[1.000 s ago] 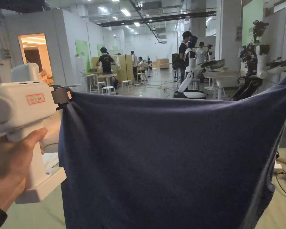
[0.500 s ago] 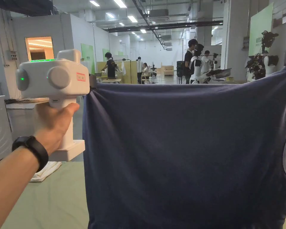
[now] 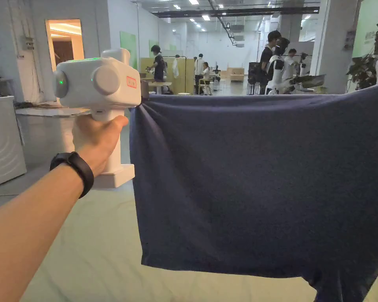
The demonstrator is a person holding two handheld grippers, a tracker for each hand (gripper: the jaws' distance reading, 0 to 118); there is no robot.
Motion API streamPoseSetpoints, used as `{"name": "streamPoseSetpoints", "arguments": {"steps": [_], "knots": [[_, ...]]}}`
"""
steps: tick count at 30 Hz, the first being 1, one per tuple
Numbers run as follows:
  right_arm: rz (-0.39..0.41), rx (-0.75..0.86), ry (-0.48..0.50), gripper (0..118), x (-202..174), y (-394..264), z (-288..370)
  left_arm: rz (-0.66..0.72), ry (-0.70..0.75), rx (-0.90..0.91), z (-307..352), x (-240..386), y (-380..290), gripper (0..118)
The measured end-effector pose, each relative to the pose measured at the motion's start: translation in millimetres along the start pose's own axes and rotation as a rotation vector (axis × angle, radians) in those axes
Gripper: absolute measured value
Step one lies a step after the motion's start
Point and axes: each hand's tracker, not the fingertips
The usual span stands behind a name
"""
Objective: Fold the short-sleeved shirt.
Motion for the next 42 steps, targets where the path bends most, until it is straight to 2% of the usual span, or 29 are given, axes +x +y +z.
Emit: {"name": "streamPoseSetpoints", "arguments": {"steps": [3,7,10,13,16,21,24,25,26,27,28,29,30,32,33,35,37,38,42], "knots": [[0.049,-0.041,0.001,4,2.8,-37.4,-9.0,0.003,0.005,-0.066,-9.1,-2.5,-35.2,5],[0.040,-0.114,0.028,4,12.1,-93.3,-13.3,0.066,-0.026,-0.167,-8.4,-10.0,-97.9,5],[0.042,-0.111,0.030,4,21.8,-135.9,7.0,0.081,-0.025,-0.205,6.1,-13.3,-142.3,5],[0.102,-0.143,0.067,4,32.6,-172.9,37.7,0.096,-0.052,-0.224,28.2,-20.1,-172.8,5],[0.117,-0.141,0.090,4,52.4,-211.7,82.8,0.126,-0.107,-0.239,60.1,-27.5,-200.4,5],[0.089,-0.182,0.130,4,90.6,-281.8,158.5,0.142,-0.175,-0.282,129.0,-37.0,-266.8,5],[0.000,-0.234,0.121,4,114.8,-322.2,201.7,0.219,-0.197,-0.279,178.3,-44.2,-310.2,5],[-0.002,-0.216,0.125,4,122.7,-336.8,217.3,0.224,-0.211,-0.305,191.6,-48.0,-323.4,5],[-0.012,-0.226,0.097,4,130.0,-350.8,233.0,0.258,-0.213,-0.334,205.7,-53.3,-339.1,5],[-0.051,-0.210,0.066,4,137.9,-363.8,246.0,0.308,-0.200,-0.355,219.4,-57.4,-353.2,5],[-0.085,-0.263,0.088,4,145.4,-372.7,260.1,0.335,-0.235,-0.402,229.6,-64.0,-366.5,5],[-0.130,-0.277,0.060,4,153.9,-386.0,273.8,0.360,-0.229,-0.396,244.2,-68.7,-380.8,5],[-0.167,-0.281,0.044,4,161.7,-400.9,287.6,0.352,-0.197,-0.376,259.2,-70.2,-393.7,5],[-0.188,-0.306,-0.007,4,173.3,-423.9,306.0,0.331,-0.196,-0.441,276.9,-72.5,-414.8,5],[-0.196,-0.348,-0.019,4,178.9,-436.6,313.8,0.330,-0.179,-0.417,286.7,-73.4,-425.4,5],[-0.247,-0.391,-0.047,4,192.7,-461.6,320.5,0.345,-0.188,-0.513,289.4,-77.1,-442.9,5],[-0.247,-0.458,-0.072,4,206.2,-488.0,318.3,0.380,-0.157,-0.530,292.7,-81.8,-461.6,5],[-0.243,-0.488,-0.086,4,209.2,-499.3,317.9,0.390,-0.145,-0.602,287.7,-84.5,-469.5,5],[-0.185,-0.654,-0.085,4,218.3,-534.7,302.8,0.323,-0.077,-0.731,279.4,-79.3,-489.2,5]]}}
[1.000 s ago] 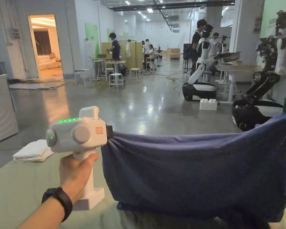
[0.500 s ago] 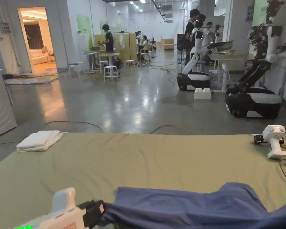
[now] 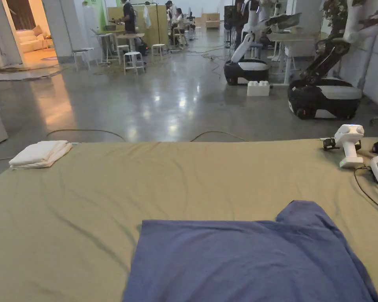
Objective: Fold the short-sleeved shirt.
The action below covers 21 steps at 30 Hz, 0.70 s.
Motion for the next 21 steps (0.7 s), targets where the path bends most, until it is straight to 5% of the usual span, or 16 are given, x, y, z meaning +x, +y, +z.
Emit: {"name": "streamPoseSetpoints", "arguments": {"steps": [2,3,4,5,6,11,16,21], "knots": [[0.038,-0.059,-0.034,5,-0.5,-6.1,-9.7,-0.021,0.040,-0.013,-5.3,3.5,-4.7,7],[0.061,-0.069,-0.058,12,0.8,-8.9,-14.4,-0.022,0.061,-0.020,-7.0,3.6,-5.4,17],[0.070,-0.070,-0.068,28,3.3,-10.2,-17.2,-0.020,0.088,-0.044,-10.2,1.6,-4.9,38],[0.056,-0.068,-0.055,60,8.1,-11.2,-18.5,-0.003,0.094,-0.066,-12.5,-1.2,-5.4,74],[0.041,-0.090,-0.037,76,12.7,-12.2,-18.5,0.023,0.083,-0.095,-13.8,-6.4,-4.7,92],[-0.007,0.035,0.038,76,19.3,5.0,11.8,0.029,0.076,0.104,31.3,-2.7,10.9,94],[0.128,0.388,0.209,76,-21.3,31.0,87.2,-0.254,0.136,0.510,124.5,66.3,27.7,94],[0.268,0.627,0.204,76,-75.9,37.6,153.0,-0.401,0.215,0.792,185.6,129.5,15.8,91]]}}
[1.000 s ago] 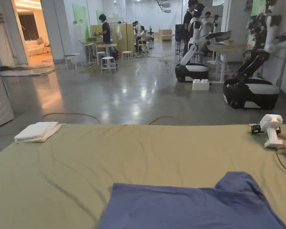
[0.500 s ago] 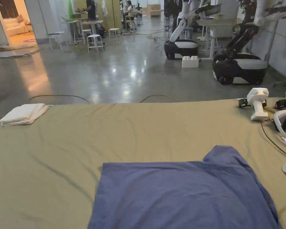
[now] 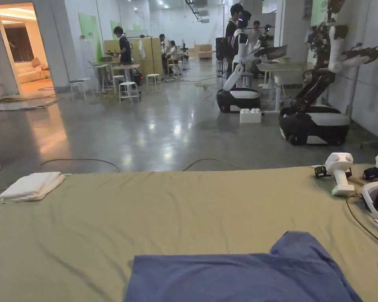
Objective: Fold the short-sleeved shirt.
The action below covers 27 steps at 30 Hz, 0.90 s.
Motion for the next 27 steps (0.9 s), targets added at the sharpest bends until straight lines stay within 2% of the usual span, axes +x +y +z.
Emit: {"name": "streamPoseSetpoints", "arguments": {"steps": [1,3,4,5,6,8,9,12,15,20,25,27], "knots": [[0.047,0.029,0.005,74,-14.5,6.9,7.6,0.001,0.016,0.034,8.9,5.1,5.8,89],[0.096,0.087,0.009,62,-28.3,13.6,16.7,-0.016,0.039,0.068,21.3,13.0,13.9,69],[0.109,0.089,0.035,51,-33.4,16.4,20.0,-0.027,0.044,0.072,22.6,15.5,16.4,50],[0.118,0.075,0.048,20,-47.0,24.8,23.3,-0.040,0.046,0.075,27.2,17.8,18.9,11],[0.135,0.077,0.056,3,-53.2,25.2,24.9,-0.046,0.037,0.078,30.9,18.5,20.3,0],[0.164,0.099,0.042,0,-63.8,22.2,28.3,-0.062,0.059,0.086,33.7,20.5,19.6,0],[0.170,0.091,0.070,0,-66.8,25.1,27.9,-0.078,0.009,0.075,36.1,17.9,20.9,0],[0.153,0.071,0.109,0,-78.6,21.4,28.5,-0.050,-0.022,0.066,37.1,18.3,20.8,0],[0.211,0.035,0.059,0,-89.6,21.9,21.5,-0.066,-0.036,0.060,35.3,19.2,19.2,0],[0.158,0.030,0.087,0,-86.2,23.0,17.0,-0.062,-0.063,0.034,26.6,17.9,15.2,0],[0.137,-0.024,0.121,0,-79.7,14.6,16.6,0.123,-0.173,-0.223,-9.8,-10.9,-14.4,0],[0.136,-0.043,0.125,0,-77.7,6.4,19.3,0.116,-0.194,-0.388,-32.0,-22.3,-37.6,3]]}}
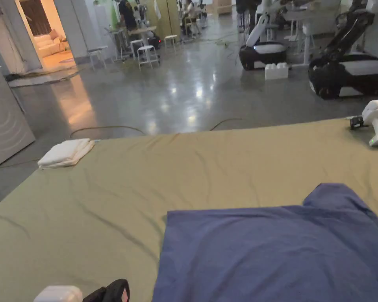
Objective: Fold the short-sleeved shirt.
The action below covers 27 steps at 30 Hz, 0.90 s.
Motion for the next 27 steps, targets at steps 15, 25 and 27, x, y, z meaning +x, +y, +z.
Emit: {"name": "streamPoseSetpoints", "arguments": {"steps": [15,25,27], "knots": [[-0.103,-0.202,-0.003,0,28.0,-43.4,-10.1,0.071,-0.014,-0.455,-122.8,-48.7,-100.0,71],[-0.182,-0.262,-0.080,0,53.3,-56.0,-8.0,0.042,0.032,-0.604,-178.6,-40.1,-115.5,26],[-0.179,-0.266,-0.110,0,55.1,-56.0,-5.1,-0.025,0.031,-0.605,-180.7,-32.5,-112.2,19]]}}
